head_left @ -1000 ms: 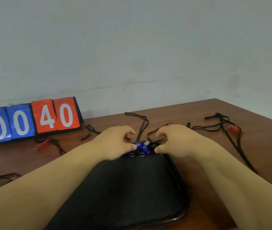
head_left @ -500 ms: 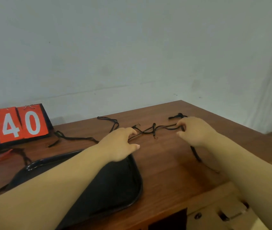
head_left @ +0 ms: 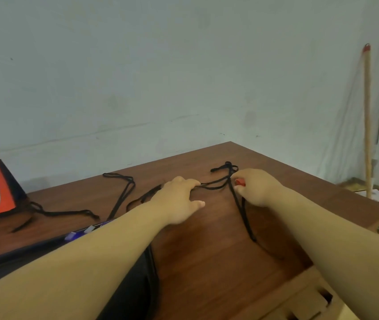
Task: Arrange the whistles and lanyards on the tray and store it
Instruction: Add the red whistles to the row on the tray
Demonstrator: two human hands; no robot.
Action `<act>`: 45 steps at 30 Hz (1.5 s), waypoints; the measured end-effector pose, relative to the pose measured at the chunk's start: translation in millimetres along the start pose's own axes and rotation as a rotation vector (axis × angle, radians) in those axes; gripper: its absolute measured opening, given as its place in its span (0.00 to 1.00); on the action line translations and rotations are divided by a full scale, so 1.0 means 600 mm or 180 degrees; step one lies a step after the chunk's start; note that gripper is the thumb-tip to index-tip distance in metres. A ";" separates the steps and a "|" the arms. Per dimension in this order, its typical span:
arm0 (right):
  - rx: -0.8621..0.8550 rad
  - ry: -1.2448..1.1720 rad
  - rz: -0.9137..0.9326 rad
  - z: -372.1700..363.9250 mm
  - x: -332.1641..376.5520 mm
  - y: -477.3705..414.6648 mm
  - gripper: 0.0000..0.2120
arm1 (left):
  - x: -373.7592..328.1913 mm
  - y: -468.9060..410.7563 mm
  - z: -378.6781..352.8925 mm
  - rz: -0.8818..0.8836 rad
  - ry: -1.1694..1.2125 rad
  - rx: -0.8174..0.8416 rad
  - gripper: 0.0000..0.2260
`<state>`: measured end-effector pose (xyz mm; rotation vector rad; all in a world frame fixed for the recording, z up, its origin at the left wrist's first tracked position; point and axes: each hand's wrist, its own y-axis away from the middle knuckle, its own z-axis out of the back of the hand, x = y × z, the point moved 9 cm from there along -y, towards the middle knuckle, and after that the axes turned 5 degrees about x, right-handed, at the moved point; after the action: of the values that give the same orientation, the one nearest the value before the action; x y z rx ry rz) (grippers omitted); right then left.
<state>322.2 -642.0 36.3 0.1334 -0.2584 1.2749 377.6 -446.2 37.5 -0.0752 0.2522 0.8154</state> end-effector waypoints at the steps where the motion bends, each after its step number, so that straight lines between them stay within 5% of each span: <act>1: -0.0019 -0.0021 -0.0015 -0.003 -0.007 -0.004 0.20 | -0.006 -0.009 -0.004 -0.0021 -0.0009 0.0009 0.29; 15: -0.0464 -0.0519 -0.0200 -0.020 -0.063 -0.034 0.14 | -0.129 -0.033 -0.073 -0.0862 -0.0107 0.0479 0.25; 22: -0.0496 -0.0670 -0.0084 -0.021 -0.063 -0.030 0.05 | -0.129 -0.024 -0.085 -0.0794 -0.0322 0.0688 0.22; 32: -0.0609 -0.1319 0.0265 0.011 -0.027 0.031 0.07 | -0.094 0.027 -0.072 -0.0564 -0.0319 0.0736 0.22; 41: -0.0206 -0.1719 0.0583 0.011 -0.003 0.105 0.09 | -0.109 0.092 -0.062 -0.0991 0.0022 0.0715 0.16; 45: -0.0119 -0.1583 0.0541 0.015 0.000 0.137 0.12 | -0.129 0.124 -0.067 -0.1181 -0.0072 0.1107 0.17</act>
<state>242.6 -620.7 41.4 0.4050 -0.7325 1.3915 264.8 -456.9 20.0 0.2092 0.3433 0.3952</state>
